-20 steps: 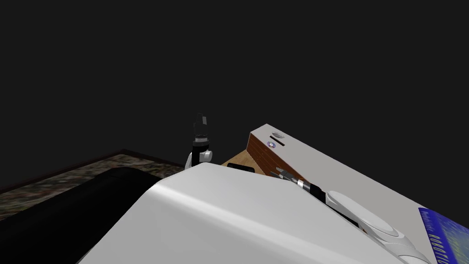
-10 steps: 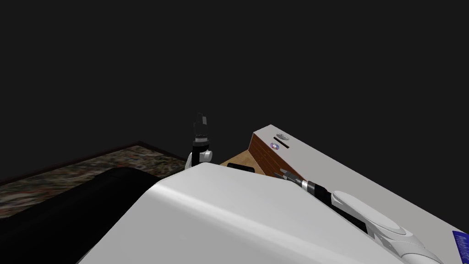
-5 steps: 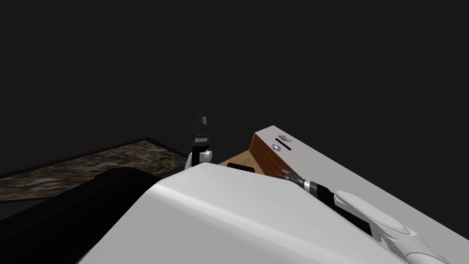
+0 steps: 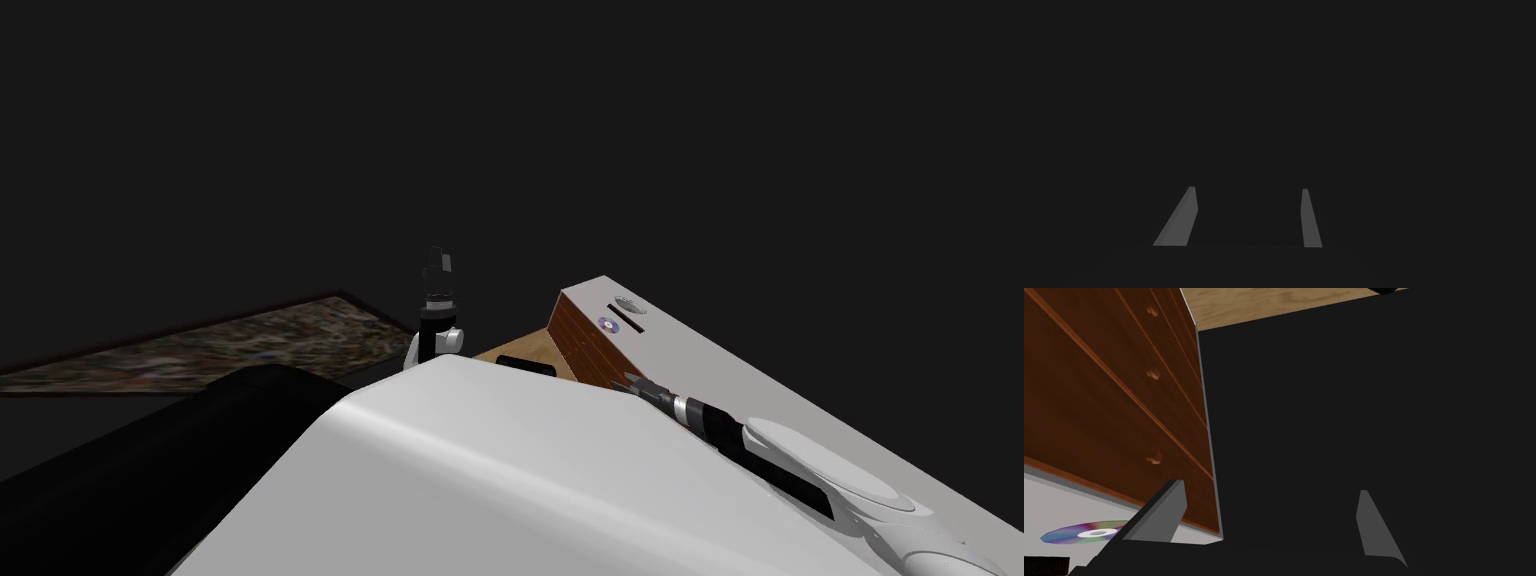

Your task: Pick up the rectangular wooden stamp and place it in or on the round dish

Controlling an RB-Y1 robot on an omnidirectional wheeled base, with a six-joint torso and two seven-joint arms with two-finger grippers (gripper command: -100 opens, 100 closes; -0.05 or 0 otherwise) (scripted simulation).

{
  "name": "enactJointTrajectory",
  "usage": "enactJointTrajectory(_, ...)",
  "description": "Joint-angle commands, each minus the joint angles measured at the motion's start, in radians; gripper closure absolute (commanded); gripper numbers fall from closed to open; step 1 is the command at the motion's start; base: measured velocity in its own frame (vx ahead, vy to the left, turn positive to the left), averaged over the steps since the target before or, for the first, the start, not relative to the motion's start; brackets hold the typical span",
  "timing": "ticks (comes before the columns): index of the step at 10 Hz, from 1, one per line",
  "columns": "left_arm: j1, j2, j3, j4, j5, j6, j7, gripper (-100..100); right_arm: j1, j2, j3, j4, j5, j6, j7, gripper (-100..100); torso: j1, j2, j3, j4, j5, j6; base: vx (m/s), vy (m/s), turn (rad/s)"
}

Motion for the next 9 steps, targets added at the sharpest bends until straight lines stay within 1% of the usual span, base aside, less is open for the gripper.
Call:
enactJointTrajectory(1, 0.000, 0.000, 0.000, 0.000, 0.000, 0.000, 0.000, 0, -0.009, -0.009, 0.006, 0.025, 0.001, -0.003, -0.002, -100, 0.000, 0.000, 0.000, 0.000, 0.000, 0.000, -0.020, -0.002, 0.115)
enactJointTrajectory(6, 0.000, 0.000, 0.000, 0.000, 0.000, 0.000, 0.000, 0, -0.009, -0.009, 0.006, 0.025, 0.001, -0.003, -0.002, -100, -0.001, -0.001, -0.001, 0.000, 0.000, 0.000, 0.000, -0.021, 0.037)
enactJointTrajectory(7, 0.000, 0.000, 0.000, 0.000, 0.000, 0.000, 0.000, 0, -0.028, -0.026, 0.017, 0.074, 0.002, -0.010, -0.005, -100, -0.001, -0.001, -0.001, 0.000, 0.000, 0.000, -0.020, -0.006, 0.145)
enactJointTrajectory(9, 0.000, 0.000, 0.000, 0.000, 0.000, 0.000, 0.000, 0, -0.028, -0.026, 0.017, 0.074, 0.002, -0.010, -0.005, -100, -0.001, -0.001, 0.000, 0.000, 0.000, 0.000, -0.016, -0.017, 0.120)
